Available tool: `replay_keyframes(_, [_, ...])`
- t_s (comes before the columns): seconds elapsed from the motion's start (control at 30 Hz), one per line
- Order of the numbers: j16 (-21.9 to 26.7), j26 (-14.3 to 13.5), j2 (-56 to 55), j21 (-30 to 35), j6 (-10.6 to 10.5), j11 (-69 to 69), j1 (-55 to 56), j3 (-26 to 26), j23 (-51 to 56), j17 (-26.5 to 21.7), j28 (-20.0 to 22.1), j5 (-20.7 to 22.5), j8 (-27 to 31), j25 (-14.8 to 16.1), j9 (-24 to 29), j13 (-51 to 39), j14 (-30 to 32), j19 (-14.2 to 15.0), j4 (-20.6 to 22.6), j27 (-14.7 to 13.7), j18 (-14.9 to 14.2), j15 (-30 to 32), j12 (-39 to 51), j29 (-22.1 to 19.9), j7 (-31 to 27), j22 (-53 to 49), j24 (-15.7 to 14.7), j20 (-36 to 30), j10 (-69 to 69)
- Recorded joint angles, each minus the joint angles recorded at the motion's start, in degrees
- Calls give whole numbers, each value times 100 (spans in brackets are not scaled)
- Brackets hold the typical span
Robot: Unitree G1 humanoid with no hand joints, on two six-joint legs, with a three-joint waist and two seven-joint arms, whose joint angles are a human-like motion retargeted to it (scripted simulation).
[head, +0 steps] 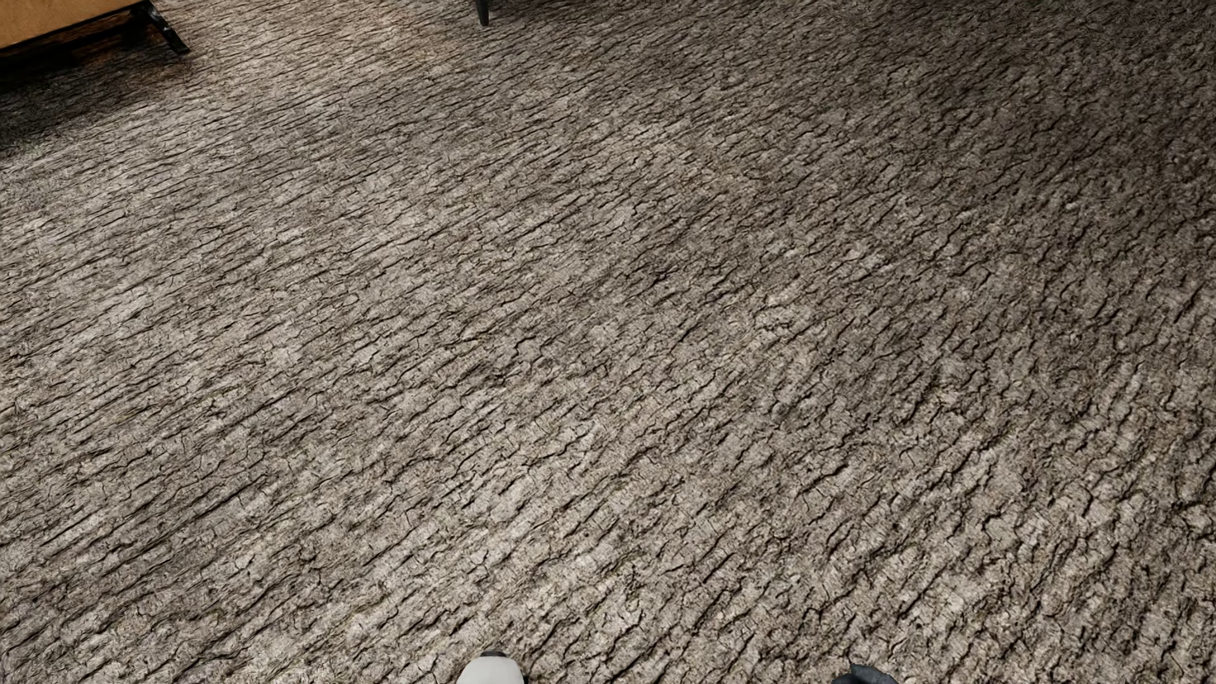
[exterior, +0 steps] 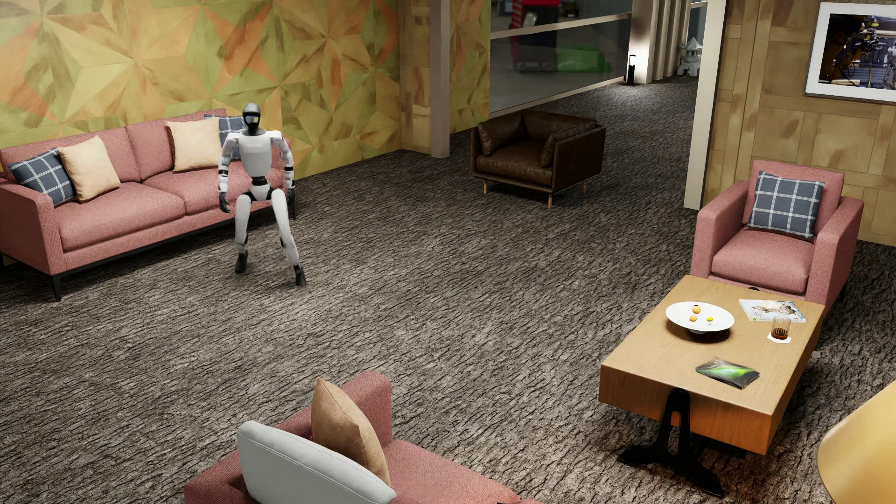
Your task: Approach the coffeetable
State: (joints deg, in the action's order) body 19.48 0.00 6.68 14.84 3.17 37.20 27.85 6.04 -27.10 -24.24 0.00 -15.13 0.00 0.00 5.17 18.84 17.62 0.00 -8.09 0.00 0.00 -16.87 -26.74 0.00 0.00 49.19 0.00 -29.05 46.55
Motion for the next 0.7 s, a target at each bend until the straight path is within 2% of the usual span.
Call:
replay_keyframes(0.03, [-17,0,142,72,-30,-18,36,175,-131,-7,0,38,0,0,-50,68,72,0,27,0,0,95,-40,0,0,19,0,78,72])
replay_keyframes(0.07, [-47,0,129,64,21,208,276,291,-276,-5,0,-141,0,0,-77,94,137,0,190,0,0,217,-38,0,0,16,0,51,351])
replay_keyframes(0.13, [-34,0,-67,-25,61,1096,152,249,-805,101,0,-485,0,0,-30,189,-430,0,596,0,0,610,162,0,0,168,0,-5,632])
replay_keyframes(0.17, [42,0,-406,25,44,1837,2,45,-1115,144,0,-461,0,0,-9,223,-819,0,768,0,0,523,253,0,0,76,0,4,600])
replay_keyframes(0.23, [153,0,-1095,94,56,3031,-487,-593,-1603,219,0,-44,0,0,45,415,-1521,0,1254,0,0,334,600,0,0,-12,0,359,283])
replay_keyframes(0.3, [265,0,-2112,382,76,3385,-1369,-1078,-1905,242,0,462,0,0,60,691,-2430,0,1745,0,0,137,1055,0,0,-322,0,670,-600])
replay_keyframes(0.33, [397,0,-2530,610,119,3144,-2127,-1276,-1975,241,0,685,0,0,117,824,-2939,0,1986,0,0,118,1169,0,0,-737,0,764,-1259])
replay_keyframes(0.37, [429,0,-3039,717,59,2731,-2684,-1547,-2027,207,0,929,0,0,96,956,-3328,0,2016,0,0,143,1332,0,0,-916,0,863,-1697])
replay_keyframes(0.4, [503,0,-3480,784,37,2292,-3198,-1901,-2123,200,0,984,0,0,54,1057,-3711,0,1968,0,0,239,1461,0,0,-1176,0,919,-2048])
replay_keyframes(0.47, [646,0,-4316,929,-74,1273,-4021,-2468,-2363,132,0,918,0,0,32,1121,-4260,0,1831,0,0,604,1787,0,0,-1748,0,1018,-2484])
replay_keyframes(0.53, [772,0,-4717,975,-141,-27,-4872,-2787,-2610,-13,0,824,0,0,72,1104,-4663,0,1687,0,0,771,2154,0,0,-2060,0,808,-2562])
replay_keyframes(0.57, [827,0,-4832,997,-119,-335,-5159,-3013,-2680,-63,0,719,0,0,20,1084,-4574,0,1546,0,0,664,2268,0,0,-2091,0,653,-2597])
replay_keyframes(0.6, [822,0,-4939,1046,-172,-162,-5318,-3238,-2832,-95,0,692,0,0,-22,1013,-4206,0,1312,0,0,407,2318,0,0,-1964,0,480,-2547])
replay_keyframes(0.63, [757,0,-4883,1073,-290,298,-5470,-3407,-2935,-142,0,782,0,0,-18,963,-3563,0,1115,0,0,342,2262,0,0,-1726,0,325,-2294])
replay_keyframes(0.67, [609,0,-5127,1036,-446,874,-5273,-3454,-3065,-159,0,832,0,0,-124,922,-2635,0,970,0,0,569,2156,0,0,-1449,0,117,-1697])
replay_keyframes(0.7, [444,0,-5144,1271,-592,1720,-4953,-3361,-3312,-139,0,899,0,0,-92,759,-1601,0,754,0,0,420,2094,0,0,-989,0,-172,-817])
